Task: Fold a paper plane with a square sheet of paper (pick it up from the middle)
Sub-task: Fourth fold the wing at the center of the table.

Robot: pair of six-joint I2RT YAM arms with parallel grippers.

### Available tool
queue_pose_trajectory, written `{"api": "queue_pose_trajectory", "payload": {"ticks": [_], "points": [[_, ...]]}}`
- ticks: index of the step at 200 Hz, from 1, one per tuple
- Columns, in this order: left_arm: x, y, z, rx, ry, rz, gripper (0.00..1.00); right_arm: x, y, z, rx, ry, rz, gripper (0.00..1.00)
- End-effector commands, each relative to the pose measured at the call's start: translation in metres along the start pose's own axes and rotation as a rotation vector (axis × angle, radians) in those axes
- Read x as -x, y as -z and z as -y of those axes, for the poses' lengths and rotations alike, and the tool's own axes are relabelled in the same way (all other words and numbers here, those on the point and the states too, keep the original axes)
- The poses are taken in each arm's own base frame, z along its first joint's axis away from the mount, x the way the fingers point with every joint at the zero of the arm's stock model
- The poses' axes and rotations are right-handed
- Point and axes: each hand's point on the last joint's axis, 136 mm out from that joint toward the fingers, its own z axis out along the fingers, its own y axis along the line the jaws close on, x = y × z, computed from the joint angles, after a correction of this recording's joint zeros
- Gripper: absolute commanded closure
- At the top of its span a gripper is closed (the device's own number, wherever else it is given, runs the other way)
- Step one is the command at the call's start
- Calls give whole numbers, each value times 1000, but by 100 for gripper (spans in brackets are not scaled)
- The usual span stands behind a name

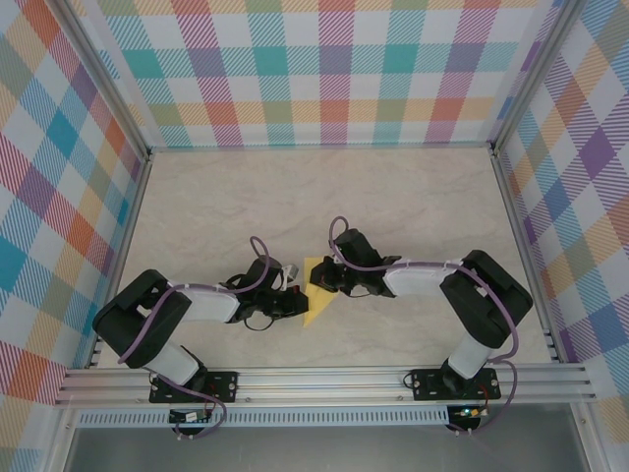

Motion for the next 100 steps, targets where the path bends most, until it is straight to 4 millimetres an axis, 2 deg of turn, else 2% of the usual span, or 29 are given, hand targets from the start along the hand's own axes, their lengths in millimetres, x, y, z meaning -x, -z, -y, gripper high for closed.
{"api": "queue_pose_trajectory", "payload": {"ticks": [1, 49, 100], "points": [[-8, -3, -16, 38, 38, -32, 97, 2, -7, 3, -26, 19, -7, 94], [-2, 3, -7, 24, 24, -4, 85, 3, -8, 3, -24, 18, -3, 94], [8, 14, 4, 8, 5, 52, 83, 1, -8, 5, -29, 17, -13, 94]]}}
